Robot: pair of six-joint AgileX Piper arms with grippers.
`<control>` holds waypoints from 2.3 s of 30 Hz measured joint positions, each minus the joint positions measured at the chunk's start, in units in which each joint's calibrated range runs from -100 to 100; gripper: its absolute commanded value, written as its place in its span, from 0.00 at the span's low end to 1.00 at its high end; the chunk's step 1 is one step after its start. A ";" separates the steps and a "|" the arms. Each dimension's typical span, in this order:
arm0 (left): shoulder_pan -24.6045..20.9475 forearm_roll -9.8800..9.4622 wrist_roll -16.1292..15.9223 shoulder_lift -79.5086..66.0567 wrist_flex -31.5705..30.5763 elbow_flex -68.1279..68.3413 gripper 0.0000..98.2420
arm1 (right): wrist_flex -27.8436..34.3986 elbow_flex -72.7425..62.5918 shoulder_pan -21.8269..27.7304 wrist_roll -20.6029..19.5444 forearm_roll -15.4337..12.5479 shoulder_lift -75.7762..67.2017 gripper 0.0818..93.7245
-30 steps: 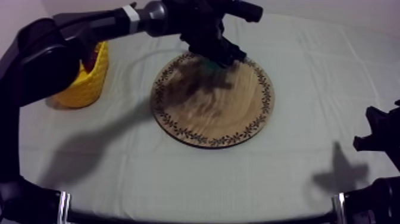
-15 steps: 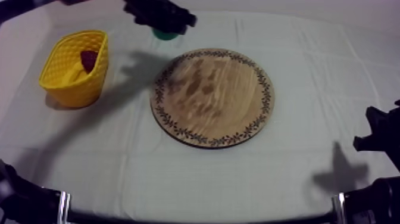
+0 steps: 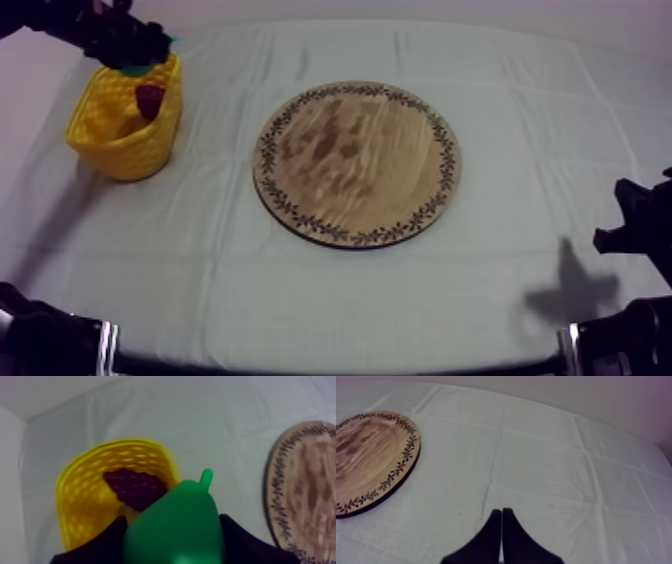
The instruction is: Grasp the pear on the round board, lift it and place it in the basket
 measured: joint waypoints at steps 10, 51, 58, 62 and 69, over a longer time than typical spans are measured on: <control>-8.57 -0.42 -0.36 5.96 -3.42 1.32 0.45 | 0.07 0.00 0.00 0.00 0.00 0.00 0.00; -8.38 -3.09 8.63 5.48 -9.32 0.60 0.53 | -0.01 0.00 -0.04 0.14 0.00 0.00 0.00; -9.20 -2.64 10.42 -6.51 -13.65 6.72 0.23 | -0.01 0.00 -0.04 -0.04 0.00 0.00 0.00; -9.73 -2.12 9.27 -15.70 -18.01 13.10 0.09 | -0.01 0.00 -0.04 -0.04 0.00 0.00 0.00; -9.62 0.49 6.53 -33.36 -20.79 26.44 0.03 | 0.07 0.00 -0.04 -0.04 0.00 0.00 0.00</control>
